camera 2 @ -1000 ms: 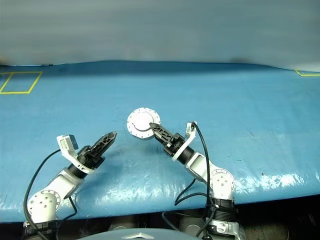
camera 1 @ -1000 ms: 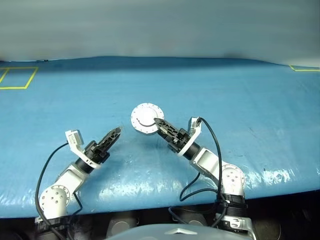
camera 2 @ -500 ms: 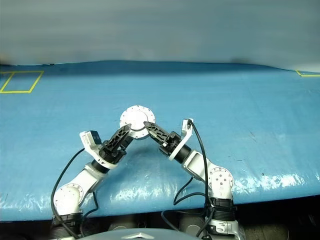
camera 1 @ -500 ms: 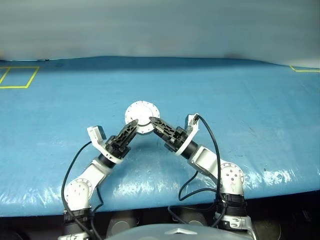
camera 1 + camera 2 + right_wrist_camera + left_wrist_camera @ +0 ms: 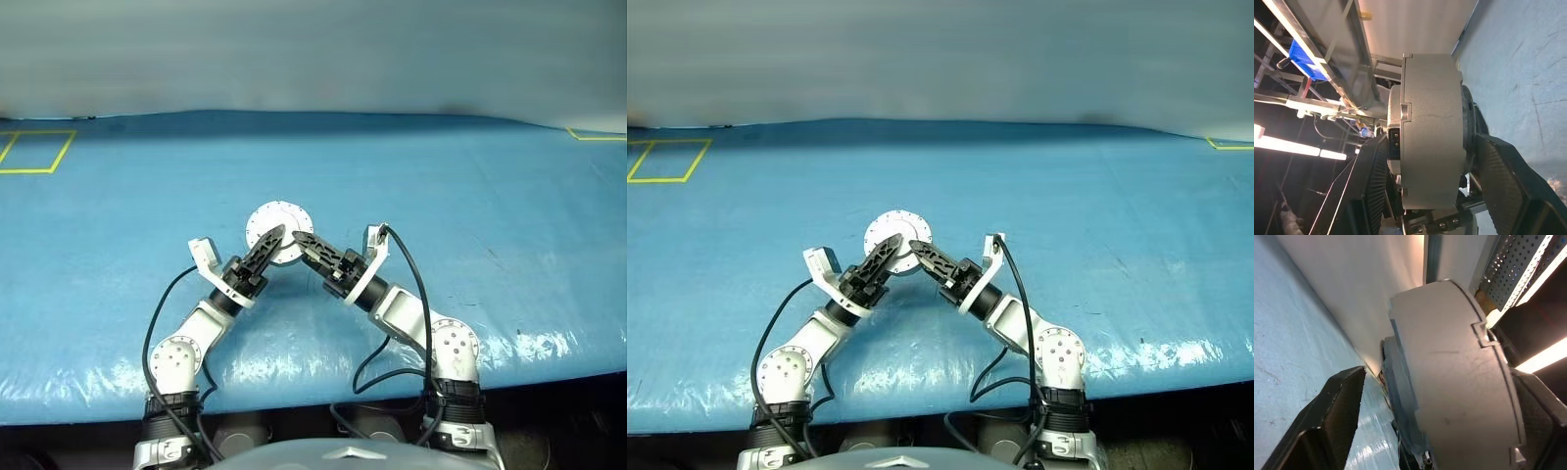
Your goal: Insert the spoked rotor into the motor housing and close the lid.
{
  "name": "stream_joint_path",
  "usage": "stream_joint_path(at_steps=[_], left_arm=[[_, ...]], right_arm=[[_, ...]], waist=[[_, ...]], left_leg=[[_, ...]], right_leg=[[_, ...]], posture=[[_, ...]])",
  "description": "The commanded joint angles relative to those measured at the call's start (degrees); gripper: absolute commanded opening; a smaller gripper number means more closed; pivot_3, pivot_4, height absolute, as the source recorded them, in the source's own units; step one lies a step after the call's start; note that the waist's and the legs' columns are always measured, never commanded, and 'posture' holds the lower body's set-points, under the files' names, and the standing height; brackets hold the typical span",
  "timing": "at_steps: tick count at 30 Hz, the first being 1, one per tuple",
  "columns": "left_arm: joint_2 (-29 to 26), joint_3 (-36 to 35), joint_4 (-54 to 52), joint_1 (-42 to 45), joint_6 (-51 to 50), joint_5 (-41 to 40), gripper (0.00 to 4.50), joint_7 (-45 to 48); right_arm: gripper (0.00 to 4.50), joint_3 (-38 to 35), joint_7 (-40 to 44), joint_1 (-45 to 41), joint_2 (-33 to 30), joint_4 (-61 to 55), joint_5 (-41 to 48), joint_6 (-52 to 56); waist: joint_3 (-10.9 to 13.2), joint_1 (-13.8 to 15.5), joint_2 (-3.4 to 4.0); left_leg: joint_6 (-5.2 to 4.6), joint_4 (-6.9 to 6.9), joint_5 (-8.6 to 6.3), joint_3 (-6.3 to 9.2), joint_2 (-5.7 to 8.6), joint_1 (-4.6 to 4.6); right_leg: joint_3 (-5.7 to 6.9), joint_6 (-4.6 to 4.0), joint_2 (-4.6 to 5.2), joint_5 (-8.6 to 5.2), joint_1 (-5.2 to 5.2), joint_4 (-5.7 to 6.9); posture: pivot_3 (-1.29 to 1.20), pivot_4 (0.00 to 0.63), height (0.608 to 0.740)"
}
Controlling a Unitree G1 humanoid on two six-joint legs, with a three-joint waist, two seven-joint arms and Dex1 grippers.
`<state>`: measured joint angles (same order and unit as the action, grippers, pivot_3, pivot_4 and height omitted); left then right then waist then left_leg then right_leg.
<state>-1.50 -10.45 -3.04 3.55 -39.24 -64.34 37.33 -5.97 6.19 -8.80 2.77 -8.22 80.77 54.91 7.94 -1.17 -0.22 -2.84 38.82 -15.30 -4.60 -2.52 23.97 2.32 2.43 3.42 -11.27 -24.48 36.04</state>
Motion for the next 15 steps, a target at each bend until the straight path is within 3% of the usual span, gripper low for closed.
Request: stream_joint_path(at_steps=[1, 4, 6, 10, 15], left_arm=[[0.4, 1.2, 0.1, 0.1, 2.7, 4.3, 2.64, -1.2], [1.4, 0.6, -0.3, -0.4, 3.7, 3.0, 2.59, 0.5], [1.8, 1.0, 0.0, 0.3, 5.9, 6.5, 2.59, -2.6], [2.6, -0.9, -0.4, 0.3, 3.5, 0.7, 2.59, -0.8], [3.2, -1.8, 1.1, 1.5, 5.1, 2.4, 2.58, -5.5]], right_arm=[[2.36, 0.9, 2.0, -1.5, 1.0, -3.3, 2.8, -0.4], [2.36, 1.0, 1.7, -1.4, 1.2, -2.9, 3.3, -0.6], [2.36, 1.1, 1.6, -1.3, 1.3, -2.8, 3.4, -0.6], [2.36, 1.3, 1.1, -1.2, 1.4, -2.7, 3.2, -0.9], [2.36, 1.1, -2.1, -1.0, 2.4, -2.3, 1.3, -3.0]], waist=[[0.0, 0.0, -0.01], [0.0, 0.0, -0.01], [0.0, 0.0, 0.00], [0.0, 0.0, 0.00], [0.0, 0.0, 0.00]], left_leg=[[-0.01, 0.02, 0.00, 0.00, 0.00, 0.01], [-0.06, 0.12, -0.03, 0.00, 0.00, 0.06], [-0.07, 0.15, -0.04, 0.00, -0.03, 0.07], [-0.08, 0.21, -0.05, 0.01, -0.04, 0.09], [-0.09, 0.23, -0.05, 0.01, -0.06, 0.10]], right_leg=[[0.00, 0.00, 0.00, 0.00, 0.00, 0.00], [-0.01, 0.00, 0.01, 0.00, 0.00, 0.00], [-0.02, 0.00, 0.01, 0.00, 0.00, 0.00], [-0.02, -0.01, 0.01, 0.00, 0.00, 0.00], [-0.02, 0.01, 0.02, 0.01, 0.01, 0.00]], posture=[[0.00, 0.150, 0.740], [0.00, 0.150, 0.740], [0.00, 0.150, 0.740], [0.00, 0.150, 0.740], [0.00, 0.150, 0.740]])
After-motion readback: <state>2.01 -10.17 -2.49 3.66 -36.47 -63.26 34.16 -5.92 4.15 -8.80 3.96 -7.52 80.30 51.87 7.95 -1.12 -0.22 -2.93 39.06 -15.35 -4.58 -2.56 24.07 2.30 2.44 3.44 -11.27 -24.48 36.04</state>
